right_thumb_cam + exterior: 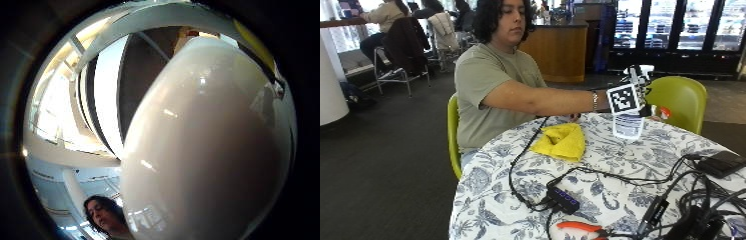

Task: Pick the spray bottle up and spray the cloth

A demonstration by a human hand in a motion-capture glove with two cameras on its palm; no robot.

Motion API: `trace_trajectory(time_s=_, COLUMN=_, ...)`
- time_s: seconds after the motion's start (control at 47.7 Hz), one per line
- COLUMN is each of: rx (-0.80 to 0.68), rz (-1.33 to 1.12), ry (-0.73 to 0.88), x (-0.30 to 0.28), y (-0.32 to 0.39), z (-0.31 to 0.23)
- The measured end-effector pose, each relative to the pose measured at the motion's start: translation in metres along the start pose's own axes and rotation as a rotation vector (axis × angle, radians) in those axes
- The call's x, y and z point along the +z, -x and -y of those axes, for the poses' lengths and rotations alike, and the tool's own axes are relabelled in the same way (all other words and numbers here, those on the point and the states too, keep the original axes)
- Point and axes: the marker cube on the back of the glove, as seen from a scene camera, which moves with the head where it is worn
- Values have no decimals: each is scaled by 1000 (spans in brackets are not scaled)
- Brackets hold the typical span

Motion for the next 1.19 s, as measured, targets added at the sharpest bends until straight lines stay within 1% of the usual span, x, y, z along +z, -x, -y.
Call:
trace_trajectory(time_s=0.084, rx=-4, rz=-67, ry=181, x=2, y=-2, z=-22)
trace_trajectory(time_s=0.105, rx=-7, rz=-81, ry=193, x=2, y=-3, z=-23)
trace_trajectory(time_s=0.168, rx=-14, rz=-79, ry=71, x=4, y=-1, z=-7)
trace_trajectory(time_s=0.231, rx=-12, rz=-55, ry=29, x=0, y=2, z=-2)
trace_trajectory(time_s=0.293, rx=-16, rz=-69, ry=-64, x=-2, y=0, z=9)
trace_trajectory(time_s=0.335, rx=-12, rz=-80, ry=-54, x=1, y=-2, z=7)
trace_trajectory(time_s=0.419, rx=10, rz=-61, ry=123, x=-1, y=2, z=-19)
trace_trajectory(time_s=0.44, rx=17, rz=-59, ry=117, x=-2, y=2, z=-18)
trace_trajectory(time_s=0.503, rx=50, rz=-83, ry=-21, x=-3, y=-1, z=0)
trace_trajectory(time_s=0.545, rx=76, rz=-126, ry=1, x=-4, y=-5, z=-1)
trace_trajectory(time_s=0.608, rx=97, rz=-223, ry=131, x=-12, y=-10, z=-19)
trace_trajectory(time_s=0.65, rx=96, rz=-287, ry=188, x=-22, y=-8, z=-31)
trace_trajectory(time_s=0.776, rx=58, rz=-504, ry=263, x=-71, y=-1, z=-67)
trace_trajectory(time_s=0.901, rx=21, rz=-649, ry=494, x=-124, y=10, z=-120)
trace_trajectory(time_s=0.964, rx=12, rz=-697, ry=572, x=-145, y=16, z=-147)
trace_trajectory(time_s=1.027, rx=-2, rz=-725, ry=610, x=-164, y=23, z=-171)
trace_trajectory(time_s=1.195, rx=-27, rz=-798, ry=643, x=-210, y=43, z=-233)
